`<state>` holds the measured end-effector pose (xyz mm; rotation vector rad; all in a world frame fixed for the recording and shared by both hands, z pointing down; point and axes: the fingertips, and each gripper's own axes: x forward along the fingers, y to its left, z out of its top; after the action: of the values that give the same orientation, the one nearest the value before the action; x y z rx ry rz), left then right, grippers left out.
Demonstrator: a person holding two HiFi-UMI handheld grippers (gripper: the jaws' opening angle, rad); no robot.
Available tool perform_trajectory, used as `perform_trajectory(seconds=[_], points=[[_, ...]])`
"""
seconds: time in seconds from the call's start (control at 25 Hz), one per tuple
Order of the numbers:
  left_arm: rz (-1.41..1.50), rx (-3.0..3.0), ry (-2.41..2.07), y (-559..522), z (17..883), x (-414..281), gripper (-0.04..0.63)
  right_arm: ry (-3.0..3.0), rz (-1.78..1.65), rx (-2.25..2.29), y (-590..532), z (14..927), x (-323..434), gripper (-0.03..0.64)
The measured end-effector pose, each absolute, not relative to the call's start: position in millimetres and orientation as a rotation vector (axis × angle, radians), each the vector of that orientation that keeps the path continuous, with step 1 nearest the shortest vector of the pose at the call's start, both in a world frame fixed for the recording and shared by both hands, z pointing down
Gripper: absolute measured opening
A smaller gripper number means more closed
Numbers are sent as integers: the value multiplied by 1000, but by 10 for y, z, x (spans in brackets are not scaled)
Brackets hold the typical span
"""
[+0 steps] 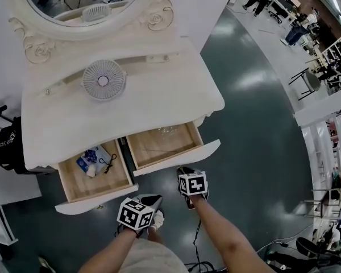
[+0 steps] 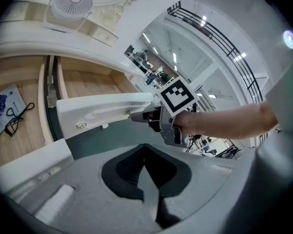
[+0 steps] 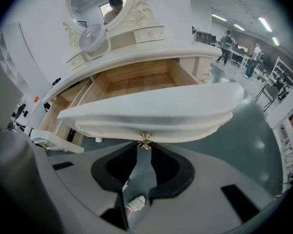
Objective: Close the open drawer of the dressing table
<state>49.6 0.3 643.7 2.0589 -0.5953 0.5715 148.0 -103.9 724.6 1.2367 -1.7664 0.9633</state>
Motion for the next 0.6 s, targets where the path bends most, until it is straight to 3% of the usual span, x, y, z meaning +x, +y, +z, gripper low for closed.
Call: perform_trajectory(seconds=[0.6], points=[[564, 2043, -596, -40, 6467, 452, 9, -1754, 938, 1241, -1320, 7201, 1407, 100]])
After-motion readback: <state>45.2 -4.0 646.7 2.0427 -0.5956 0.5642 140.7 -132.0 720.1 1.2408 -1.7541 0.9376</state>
